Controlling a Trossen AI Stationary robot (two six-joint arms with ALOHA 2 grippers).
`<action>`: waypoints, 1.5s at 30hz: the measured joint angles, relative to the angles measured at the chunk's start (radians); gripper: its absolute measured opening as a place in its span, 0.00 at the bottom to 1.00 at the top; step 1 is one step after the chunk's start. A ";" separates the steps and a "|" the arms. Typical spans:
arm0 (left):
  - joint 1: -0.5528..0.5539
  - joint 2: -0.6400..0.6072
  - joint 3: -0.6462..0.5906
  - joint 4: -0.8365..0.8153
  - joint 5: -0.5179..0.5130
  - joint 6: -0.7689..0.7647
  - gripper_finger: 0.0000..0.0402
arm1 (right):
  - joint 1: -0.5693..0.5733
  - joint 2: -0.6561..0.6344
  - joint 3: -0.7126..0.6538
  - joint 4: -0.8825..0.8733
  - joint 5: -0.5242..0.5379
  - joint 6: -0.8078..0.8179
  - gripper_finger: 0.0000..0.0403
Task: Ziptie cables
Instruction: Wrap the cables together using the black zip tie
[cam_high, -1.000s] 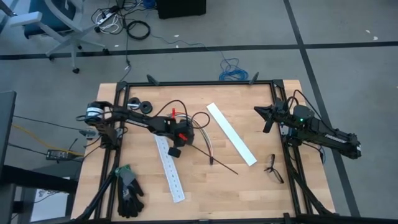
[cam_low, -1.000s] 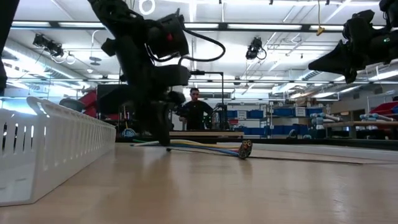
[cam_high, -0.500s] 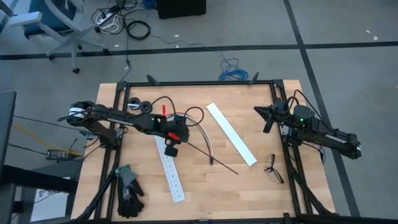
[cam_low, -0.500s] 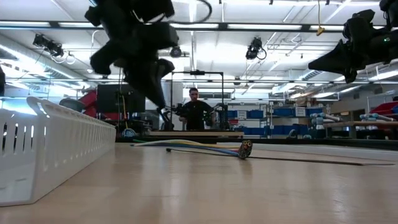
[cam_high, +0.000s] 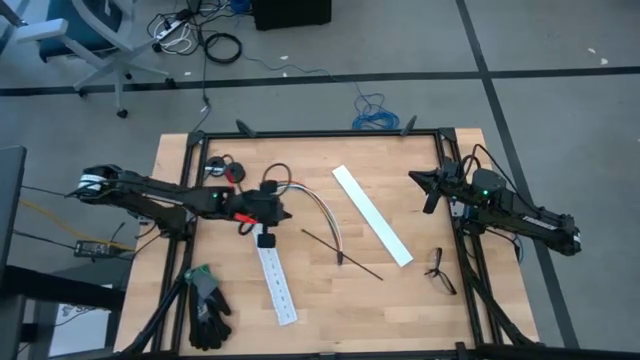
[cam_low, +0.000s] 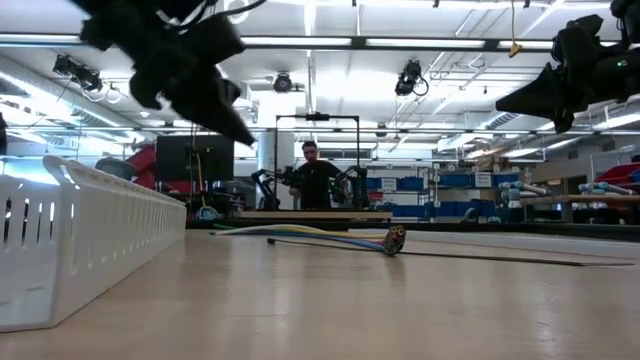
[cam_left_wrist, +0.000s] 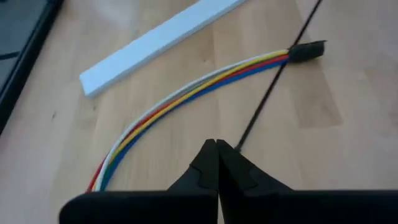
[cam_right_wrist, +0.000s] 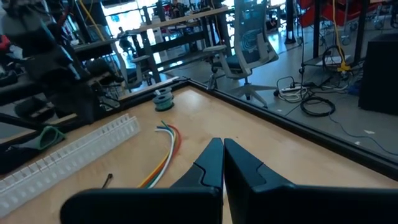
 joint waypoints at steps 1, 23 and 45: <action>0.000 -0.018 -0.034 0.029 -0.003 -0.019 0.00 | 0.000 0.000 0.000 0.000 -0.001 0.000 0.01; 0.001 -0.121 -0.185 0.061 -0.145 -0.149 0.01 | 0.157 0.569 0.070 0.345 -0.139 0.051 0.00; 0.020 -0.403 -0.491 0.335 -0.018 -0.178 0.01 | 0.543 1.627 0.653 0.456 0.262 0.066 0.00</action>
